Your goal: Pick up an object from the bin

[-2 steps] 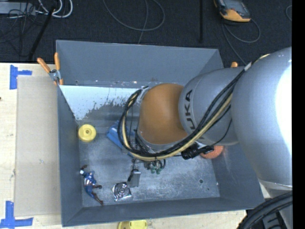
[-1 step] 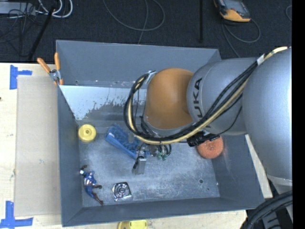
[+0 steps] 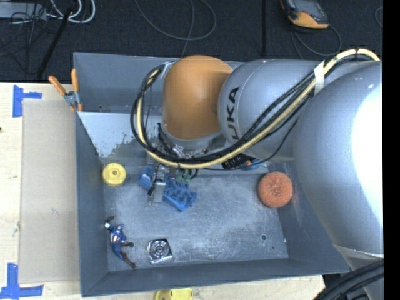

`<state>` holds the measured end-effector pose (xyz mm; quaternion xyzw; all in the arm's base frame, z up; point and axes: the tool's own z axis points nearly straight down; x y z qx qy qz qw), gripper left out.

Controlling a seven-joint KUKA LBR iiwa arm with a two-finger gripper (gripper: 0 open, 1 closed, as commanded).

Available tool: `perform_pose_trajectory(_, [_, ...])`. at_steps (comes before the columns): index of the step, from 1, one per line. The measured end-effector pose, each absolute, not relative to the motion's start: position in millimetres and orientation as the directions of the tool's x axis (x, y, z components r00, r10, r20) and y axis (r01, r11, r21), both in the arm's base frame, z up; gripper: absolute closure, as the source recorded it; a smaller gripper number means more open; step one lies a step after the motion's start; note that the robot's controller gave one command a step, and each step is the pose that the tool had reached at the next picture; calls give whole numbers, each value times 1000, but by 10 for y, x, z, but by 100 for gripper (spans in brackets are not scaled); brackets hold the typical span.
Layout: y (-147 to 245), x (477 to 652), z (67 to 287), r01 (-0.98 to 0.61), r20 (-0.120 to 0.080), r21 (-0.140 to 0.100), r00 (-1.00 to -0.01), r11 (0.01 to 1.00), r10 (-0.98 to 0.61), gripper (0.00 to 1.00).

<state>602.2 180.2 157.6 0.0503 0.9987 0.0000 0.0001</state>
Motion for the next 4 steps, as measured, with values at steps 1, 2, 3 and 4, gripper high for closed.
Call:
perform_pose_trajectory(1, [1469, 5877, 1523, 33, -2, 3, -999, 999, 33, 0])
perform_pose_trajectory(2, [1145, 5860, 1338, 41, 1, -3, -999, 999, 41, 0])
perform_pose_trajectory(3, [1250, 6016, 1014, 150, -3, 1, -989, 989, 150, 0])
perform_pose_trajectory(4, [1350, 5842, 1089, 100, 2, -1, -995, 995, 100, 100])
